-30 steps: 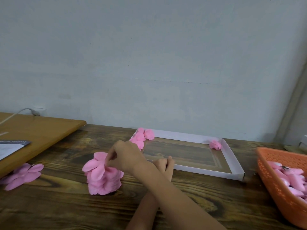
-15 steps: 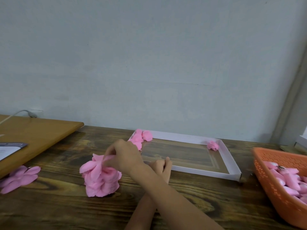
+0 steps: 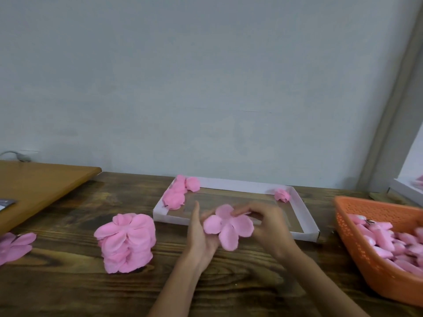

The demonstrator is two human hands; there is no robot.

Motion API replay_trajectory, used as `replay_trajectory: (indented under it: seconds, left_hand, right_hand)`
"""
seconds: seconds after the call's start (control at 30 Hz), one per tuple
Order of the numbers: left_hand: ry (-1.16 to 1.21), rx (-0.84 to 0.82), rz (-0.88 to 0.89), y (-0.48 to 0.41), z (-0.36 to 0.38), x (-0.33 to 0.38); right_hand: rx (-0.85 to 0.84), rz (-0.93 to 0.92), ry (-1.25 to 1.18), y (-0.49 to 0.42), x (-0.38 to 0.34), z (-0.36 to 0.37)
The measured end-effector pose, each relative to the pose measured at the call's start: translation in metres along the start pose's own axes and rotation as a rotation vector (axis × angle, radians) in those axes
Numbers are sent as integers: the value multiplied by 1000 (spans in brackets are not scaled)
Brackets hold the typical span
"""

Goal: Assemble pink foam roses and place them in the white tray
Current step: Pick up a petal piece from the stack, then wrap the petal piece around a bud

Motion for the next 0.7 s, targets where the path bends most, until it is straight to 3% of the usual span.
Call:
replay_trajectory:
  seconds: [0.3,0.43,0.6,0.7]
  left_hand:
    - [-309,-117,11,-9,1,-16]
    - [-326,-28,47,-11,-4,-15]
    - [-389,-3,89,-11,-5,-15]
    - [-354,16,87,-13,-6,-15]
  right_hand:
    - [48,-232,210,24,23,-8]
    - [24,-188,245,19,14,-22]
    - [468,68,358,-18,2,-166]
    - [362,379,647,-31,21,-245]
Point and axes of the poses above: each hand's wrist, its own y-axis away from the middle knuckle, its own z-axis out of the palm, x = y × z, the point moved 5 cm from there along -y, towards the middle knuckle, and after that the axes turned 14 degrees about -y, right-handed, at the moved point
